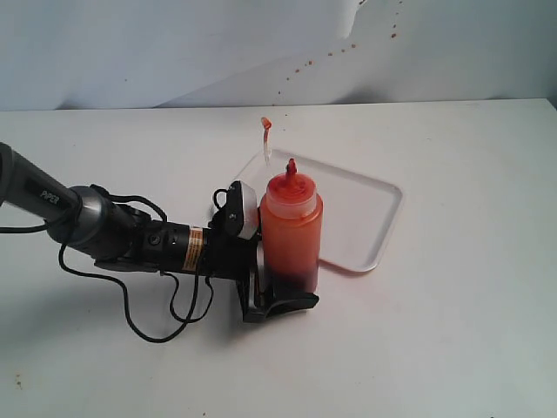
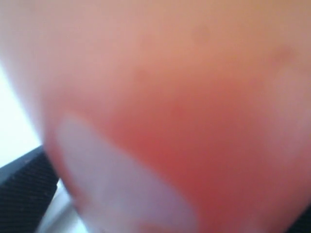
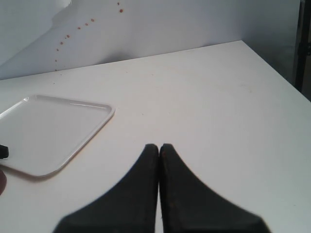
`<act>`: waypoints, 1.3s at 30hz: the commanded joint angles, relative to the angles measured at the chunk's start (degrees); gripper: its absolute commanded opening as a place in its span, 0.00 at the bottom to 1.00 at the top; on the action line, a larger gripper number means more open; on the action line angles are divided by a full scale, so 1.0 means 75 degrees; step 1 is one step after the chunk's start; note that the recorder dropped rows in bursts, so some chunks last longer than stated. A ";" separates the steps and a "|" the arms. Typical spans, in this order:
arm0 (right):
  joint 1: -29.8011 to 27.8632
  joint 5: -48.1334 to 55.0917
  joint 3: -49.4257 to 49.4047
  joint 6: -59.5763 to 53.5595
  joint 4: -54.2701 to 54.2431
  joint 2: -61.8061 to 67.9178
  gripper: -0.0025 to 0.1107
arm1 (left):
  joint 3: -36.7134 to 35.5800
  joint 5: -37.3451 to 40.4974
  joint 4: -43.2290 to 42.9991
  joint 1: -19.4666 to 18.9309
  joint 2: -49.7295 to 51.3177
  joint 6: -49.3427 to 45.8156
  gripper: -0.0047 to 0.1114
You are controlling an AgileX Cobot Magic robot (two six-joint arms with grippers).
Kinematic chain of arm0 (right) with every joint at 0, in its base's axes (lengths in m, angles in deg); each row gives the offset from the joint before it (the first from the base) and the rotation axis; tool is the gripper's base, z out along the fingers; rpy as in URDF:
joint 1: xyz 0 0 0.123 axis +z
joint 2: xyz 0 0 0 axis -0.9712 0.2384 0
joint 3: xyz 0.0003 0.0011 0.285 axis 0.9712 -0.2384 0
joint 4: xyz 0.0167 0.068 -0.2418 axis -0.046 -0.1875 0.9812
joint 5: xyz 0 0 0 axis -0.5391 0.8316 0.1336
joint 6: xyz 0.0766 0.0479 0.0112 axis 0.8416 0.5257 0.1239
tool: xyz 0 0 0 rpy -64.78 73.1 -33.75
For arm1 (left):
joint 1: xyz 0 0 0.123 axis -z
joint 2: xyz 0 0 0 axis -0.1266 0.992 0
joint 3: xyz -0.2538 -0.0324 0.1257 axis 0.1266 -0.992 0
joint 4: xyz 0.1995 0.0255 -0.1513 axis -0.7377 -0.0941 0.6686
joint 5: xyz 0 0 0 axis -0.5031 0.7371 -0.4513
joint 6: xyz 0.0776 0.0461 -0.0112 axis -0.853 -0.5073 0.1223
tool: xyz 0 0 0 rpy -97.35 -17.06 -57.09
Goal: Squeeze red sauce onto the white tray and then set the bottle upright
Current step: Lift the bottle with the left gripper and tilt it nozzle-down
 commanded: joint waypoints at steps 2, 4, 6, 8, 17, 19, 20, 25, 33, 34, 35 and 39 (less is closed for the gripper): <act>0.0015 -0.0017 -0.0026 -0.0018 -0.0013 -0.0030 0.02 | 0.0029 -0.0038 -0.0011 0.0022 0.0018 0.0067 0.70; 0.0015 -0.0017 -0.0026 -0.0018 -0.0013 -0.0030 0.02 | 0.0029 -0.0038 -0.0056 0.0022 0.0018 0.0067 0.44; 0.0015 -0.0017 -0.0026 -0.0018 -0.0013 -0.0030 0.02 | 0.0029 -0.0038 -0.0089 0.0022 0.0018 0.0067 0.13; 0.0015 -0.0017 -0.0026 -0.0018 -0.0013 -0.0030 0.02 | 0.0029 -0.0038 -0.0089 0.0022 0.0018 0.0025 0.04; 0.0015 -0.0017 -0.0026 -0.0018 -0.0013 -0.0030 0.02 | 0.0029 -0.0879 -0.0271 -0.0103 -0.0014 -0.0096 0.05; 0.0015 -0.0017 -0.0026 -0.0018 -0.0013 -0.0030 0.02 | 0.0029 -0.1380 -0.0403 -0.0198 -0.0043 -0.0324 0.05; 0.0015 -0.0017 -0.0026 -0.0018 -0.0013 -0.0030 0.02 | 0.0029 -0.1543 -0.0525 -0.0261 -0.0101 -0.0340 0.05; 0.0015 -0.0017 -0.0026 -0.0018 -0.0013 -0.0030 0.02 | 0.0029 -0.1545 -0.1109 -0.0639 -0.0450 -0.0340 0.04; 0.0015 -0.0017 -0.0026 -0.0018 -0.0013 -0.0030 0.02 | 0.0029 -0.1545 -0.1465 -0.1374 -0.0837 -0.0063 0.04; 0.0015 -0.0017 -0.0026 -0.0018 -0.0013 -0.0030 0.02 | 0.0029 -0.1545 -0.1465 -0.1459 -0.0879 -0.0063 0.04; 0.0015 -0.0017 -0.0026 -0.0018 -0.0013 -0.0030 0.02 | 0.0029 -0.1545 -0.1449 -0.1541 -0.0914 -0.0063 0.04; 0.0015 -0.0017 -0.0026 -0.0018 -0.0013 -0.0030 0.02 | 0.0029 -0.1545 -0.1069 -0.1857 -0.0945 -0.0077 0.04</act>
